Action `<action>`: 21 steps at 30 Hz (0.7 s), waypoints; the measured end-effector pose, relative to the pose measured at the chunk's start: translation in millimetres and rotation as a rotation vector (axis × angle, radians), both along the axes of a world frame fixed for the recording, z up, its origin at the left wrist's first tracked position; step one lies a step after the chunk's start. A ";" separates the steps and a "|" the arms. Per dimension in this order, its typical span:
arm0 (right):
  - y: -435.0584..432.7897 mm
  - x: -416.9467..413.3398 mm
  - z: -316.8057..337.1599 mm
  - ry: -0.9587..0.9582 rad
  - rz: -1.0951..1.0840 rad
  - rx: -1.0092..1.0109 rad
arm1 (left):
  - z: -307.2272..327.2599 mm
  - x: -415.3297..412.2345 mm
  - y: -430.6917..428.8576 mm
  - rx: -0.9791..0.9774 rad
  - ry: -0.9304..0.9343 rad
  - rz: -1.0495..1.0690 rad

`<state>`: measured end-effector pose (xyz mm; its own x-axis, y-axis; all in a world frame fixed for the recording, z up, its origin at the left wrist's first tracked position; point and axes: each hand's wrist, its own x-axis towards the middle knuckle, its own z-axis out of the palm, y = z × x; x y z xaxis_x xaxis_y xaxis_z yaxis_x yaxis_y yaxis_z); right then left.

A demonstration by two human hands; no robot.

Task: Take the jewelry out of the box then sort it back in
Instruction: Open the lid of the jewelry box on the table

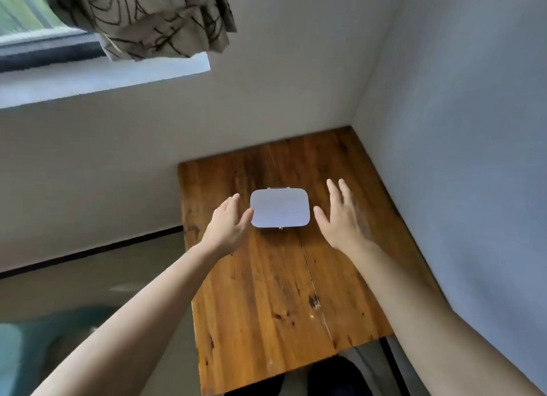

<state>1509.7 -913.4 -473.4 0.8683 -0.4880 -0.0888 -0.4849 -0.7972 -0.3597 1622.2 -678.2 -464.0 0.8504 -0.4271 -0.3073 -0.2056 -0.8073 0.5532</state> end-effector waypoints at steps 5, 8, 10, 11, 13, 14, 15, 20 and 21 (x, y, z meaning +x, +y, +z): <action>1.8 35.8 -85.1 0.014 -0.081 0.203 | -84.2 20.0 -34.7 -0.044 0.103 0.116; 6.9 42.9 -134.3 -0.052 -0.140 0.254 | -131.4 15.1 -51.1 -0.100 0.053 0.256; 10.5 39.9 -159.6 -0.120 -0.140 0.274 | -154.9 8.0 -58.7 -0.160 0.006 0.313; 11.3 38.5 -169.3 -0.144 -0.125 0.285 | -163.6 4.6 -61.3 -0.200 -0.010 0.325; 11.7 35.5 -183.9 -0.163 -0.088 0.313 | -176.2 -1.8 -65.6 -0.259 -0.024 0.360; 12.1 33.7 -188.1 -0.161 -0.069 0.327 | -180.1 -5.4 -67.3 -0.270 -0.027 0.381; 13.1 31.5 -190.5 -0.156 -0.045 0.336 | -182.4 -9.5 -68.7 -0.272 -0.033 0.396; 16.4 9.9 -188.7 -0.136 0.064 0.347 | -182.5 -30.1 -67.9 -0.257 -0.072 0.417; 15.1 4.8 -188.5 -0.120 0.066 0.346 | -182.3 -34.3 -65.6 -0.253 -0.075 0.412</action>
